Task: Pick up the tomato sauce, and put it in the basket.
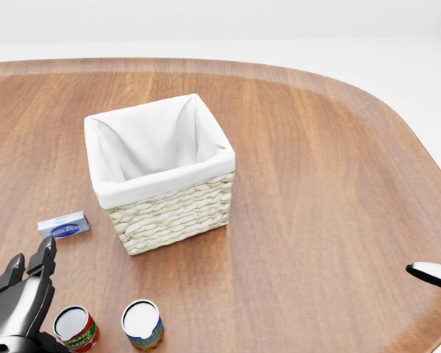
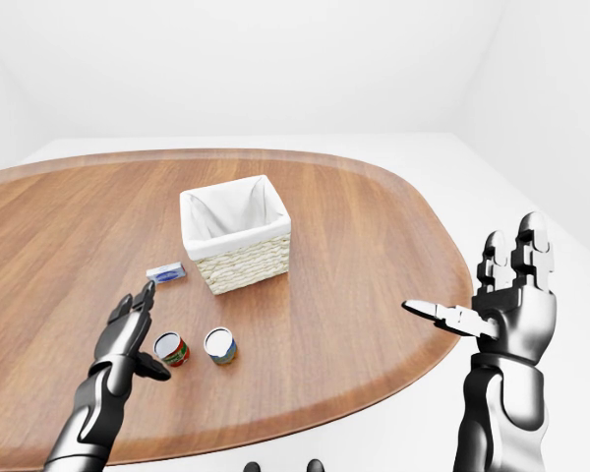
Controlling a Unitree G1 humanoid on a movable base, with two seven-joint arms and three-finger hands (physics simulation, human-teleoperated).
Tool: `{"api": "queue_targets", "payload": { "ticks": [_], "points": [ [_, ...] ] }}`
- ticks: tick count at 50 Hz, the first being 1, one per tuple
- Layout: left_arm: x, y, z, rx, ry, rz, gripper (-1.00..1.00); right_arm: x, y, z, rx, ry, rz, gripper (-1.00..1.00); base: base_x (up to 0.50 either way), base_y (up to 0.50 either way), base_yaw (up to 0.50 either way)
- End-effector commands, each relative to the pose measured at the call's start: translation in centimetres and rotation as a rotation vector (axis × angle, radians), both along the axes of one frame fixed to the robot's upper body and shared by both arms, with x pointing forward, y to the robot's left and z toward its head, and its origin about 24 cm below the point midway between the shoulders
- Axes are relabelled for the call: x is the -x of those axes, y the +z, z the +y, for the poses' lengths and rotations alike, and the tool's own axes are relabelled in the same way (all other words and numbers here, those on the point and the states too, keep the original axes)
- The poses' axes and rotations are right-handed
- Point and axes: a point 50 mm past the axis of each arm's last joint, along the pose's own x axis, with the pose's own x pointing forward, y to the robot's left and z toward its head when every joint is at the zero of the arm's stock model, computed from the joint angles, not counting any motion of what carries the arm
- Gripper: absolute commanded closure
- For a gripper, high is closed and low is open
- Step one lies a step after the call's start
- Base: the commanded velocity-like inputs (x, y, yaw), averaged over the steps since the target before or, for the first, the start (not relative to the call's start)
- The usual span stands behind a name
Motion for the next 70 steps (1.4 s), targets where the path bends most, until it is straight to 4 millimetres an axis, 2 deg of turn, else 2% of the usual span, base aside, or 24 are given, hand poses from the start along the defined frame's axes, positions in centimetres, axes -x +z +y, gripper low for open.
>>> {"api": "queue_targets", "payload": {
  "ticks": [1,24,48,54,60,70],
  "points": [
    [-0.1,-1.9,-0.2,-0.031,-0.003,0.061,-1.0,0.0,0.0,0.0,0.0,0.001,0.0,-1.0,0.0,0.0,0.0],
    [-0.2,-4.1,-0.9,-0.051,-0.03,0.102,-1.0,0.0,-0.3,0.0,-0.005,0.004,0.012,-1.0,0.0,0.0,0.0],
    [-0.3,-3.6,-2.1,-0.043,-0.082,0.066,-1.0,0.0,-0.1,0.2,0.001,0.004,0.003,-1.0,0.0,0.0,0.0],
    [-0.3,-3.9,-2.2,-0.046,-0.086,0.071,-1.0,0.1,0.0,0.2,0.003,0.003,-0.001,-1.0,0.0,0.0,0.0],
    [-0.3,-5.2,-2.3,-0.063,-0.092,0.098,-1.0,0.1,0.0,0.1,0.001,0.003,-0.002,-1.0,0.0,0.0,0.0],
    [-0.2,-5.6,-2.2,-0.071,-0.089,0.112,-1.0,0.0,0.0,0.1,0.0,0.003,0.0,-1.0,0.0,0.0,0.0]
  ]
}}
